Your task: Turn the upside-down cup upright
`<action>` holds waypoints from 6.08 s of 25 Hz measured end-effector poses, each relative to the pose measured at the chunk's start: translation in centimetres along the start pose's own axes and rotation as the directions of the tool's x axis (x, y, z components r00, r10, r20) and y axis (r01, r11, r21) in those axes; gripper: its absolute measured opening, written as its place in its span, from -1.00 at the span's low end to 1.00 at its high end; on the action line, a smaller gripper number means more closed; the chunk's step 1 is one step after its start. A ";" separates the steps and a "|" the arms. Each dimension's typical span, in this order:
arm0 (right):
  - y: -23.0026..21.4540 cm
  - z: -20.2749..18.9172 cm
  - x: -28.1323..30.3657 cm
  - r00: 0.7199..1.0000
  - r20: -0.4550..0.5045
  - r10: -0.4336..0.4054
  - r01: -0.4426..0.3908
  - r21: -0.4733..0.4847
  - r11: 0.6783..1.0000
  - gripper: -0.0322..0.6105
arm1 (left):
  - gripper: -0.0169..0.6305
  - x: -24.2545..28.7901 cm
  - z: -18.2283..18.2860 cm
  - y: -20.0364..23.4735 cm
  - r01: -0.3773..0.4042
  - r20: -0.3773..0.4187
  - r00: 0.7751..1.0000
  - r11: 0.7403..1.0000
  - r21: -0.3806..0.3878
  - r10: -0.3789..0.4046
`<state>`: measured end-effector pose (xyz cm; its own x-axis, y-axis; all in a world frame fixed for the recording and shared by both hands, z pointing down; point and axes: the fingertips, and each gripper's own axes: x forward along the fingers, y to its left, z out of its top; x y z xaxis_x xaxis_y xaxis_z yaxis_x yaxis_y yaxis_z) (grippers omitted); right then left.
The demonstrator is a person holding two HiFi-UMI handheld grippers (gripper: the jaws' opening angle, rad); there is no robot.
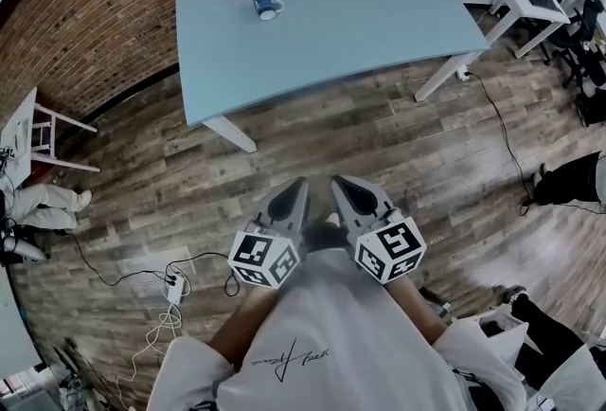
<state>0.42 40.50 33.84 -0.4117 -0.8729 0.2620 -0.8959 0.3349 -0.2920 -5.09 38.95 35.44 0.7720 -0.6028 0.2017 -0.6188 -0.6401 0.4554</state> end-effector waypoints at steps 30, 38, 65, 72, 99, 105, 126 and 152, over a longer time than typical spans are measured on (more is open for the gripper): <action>-6.0 0.0 4.3 0.997 -0.071 0.036 -0.031 0.066 0.997 -0.83 | -0.92 7.6 0.3 1.3 0.028 -0.034 0.999 0.998 -0.048 -0.029; -7.1 1.4 9.0 0.995 -0.079 0.065 -0.058 0.087 0.995 -0.83 | -0.92 10.4 2.5 4.7 -0.005 -0.052 0.999 0.999 -0.037 0.003; -11.2 6.7 24.4 0.986 -0.141 0.092 -0.081 0.083 0.993 -0.83 | -0.92 18.0 11.4 17.5 -0.060 -0.032 0.998 0.994 -0.094 0.057; -10.9 8.2 28.1 0.988 -0.132 0.084 -0.077 0.056 0.995 -0.83 | -0.92 19.0 14.0 20.8 -0.033 -0.003 0.999 0.995 -0.096 0.032; -16.8 13.1 32.8 0.990 -0.094 0.101 -0.096 0.058 0.994 -0.83 | -0.92 26.2 18.3 23.2 -0.082 0.005 0.997 0.992 -0.096 0.083; -19.6 14.4 33.5 0.985 -0.098 0.144 -0.140 0.045 0.989 -0.83 | -0.92 28.9 19.0 22.8 -0.122 0.020 0.992 0.989 -0.084 0.125; -22.9 16.0 38.5 0.893 -0.254 0.371 -0.423 -0.195 0.885 -0.83 | -0.92 31.9 19.4 24.4 -0.264 0.056 0.962 0.963 -0.048 0.266; -22.5 14.5 44.8 0.855 -0.333 0.397 -0.463 -0.148 0.874 -0.83 | -0.92 34.2 19.7 29.4 -0.279 0.017 0.959 0.952 -0.127 0.283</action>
<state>4.54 -11.25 38.84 -0.7633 -0.4953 0.4147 -0.6168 0.7496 -0.2401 0.24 -9.83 38.66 0.5624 -0.7673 0.3081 -0.7860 -0.3805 0.4873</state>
